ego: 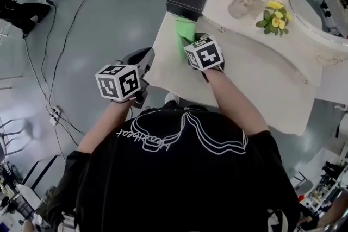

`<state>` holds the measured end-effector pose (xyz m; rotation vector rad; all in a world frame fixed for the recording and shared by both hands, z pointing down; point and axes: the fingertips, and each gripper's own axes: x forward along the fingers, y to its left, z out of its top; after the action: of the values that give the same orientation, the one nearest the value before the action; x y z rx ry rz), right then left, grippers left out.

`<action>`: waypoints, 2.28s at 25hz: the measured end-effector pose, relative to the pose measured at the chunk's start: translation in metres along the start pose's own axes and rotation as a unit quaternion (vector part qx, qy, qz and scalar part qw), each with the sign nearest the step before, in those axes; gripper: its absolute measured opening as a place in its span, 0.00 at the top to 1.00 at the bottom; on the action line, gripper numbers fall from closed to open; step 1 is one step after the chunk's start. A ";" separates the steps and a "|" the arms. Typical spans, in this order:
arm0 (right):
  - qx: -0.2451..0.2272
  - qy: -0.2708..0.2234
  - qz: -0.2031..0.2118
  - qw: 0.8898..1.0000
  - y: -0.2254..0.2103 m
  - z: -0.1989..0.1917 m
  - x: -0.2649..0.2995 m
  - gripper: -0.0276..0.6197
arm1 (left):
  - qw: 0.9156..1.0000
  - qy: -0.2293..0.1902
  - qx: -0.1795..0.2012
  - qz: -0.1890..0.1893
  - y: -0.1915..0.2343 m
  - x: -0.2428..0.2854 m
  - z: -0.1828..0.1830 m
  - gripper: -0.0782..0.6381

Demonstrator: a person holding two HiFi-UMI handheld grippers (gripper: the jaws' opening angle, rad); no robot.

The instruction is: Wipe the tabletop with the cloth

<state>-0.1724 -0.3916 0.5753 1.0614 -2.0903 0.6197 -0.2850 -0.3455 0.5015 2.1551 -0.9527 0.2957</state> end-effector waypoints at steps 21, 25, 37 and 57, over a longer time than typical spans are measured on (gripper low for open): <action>0.013 0.001 -0.009 1.000 -0.038 -0.043 -0.041 0.87 | 1.000 0.020 0.022 0.000 -0.051 0.016 -0.011 0.89; 0.009 0.008 -0.011 1.000 -0.047 -0.054 -0.050 0.87 | 1.000 0.017 0.017 -0.004 -0.065 0.023 -0.016 0.89; 0.006 0.012 -0.012 1.000 -0.068 -0.082 -0.077 0.87 | 1.000 0.010 0.011 -0.006 -0.108 0.033 -0.030 0.89; 0.002 0.008 -0.014 1.000 -0.108 -0.131 -0.123 0.87 | 1.000 -0.010 0.014 0.015 -0.168 0.048 -0.054 0.89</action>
<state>0.0167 -0.3018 0.5753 1.0812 -2.0581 0.6166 -0.1275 -0.2582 0.4706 2.1742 -0.9992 0.3039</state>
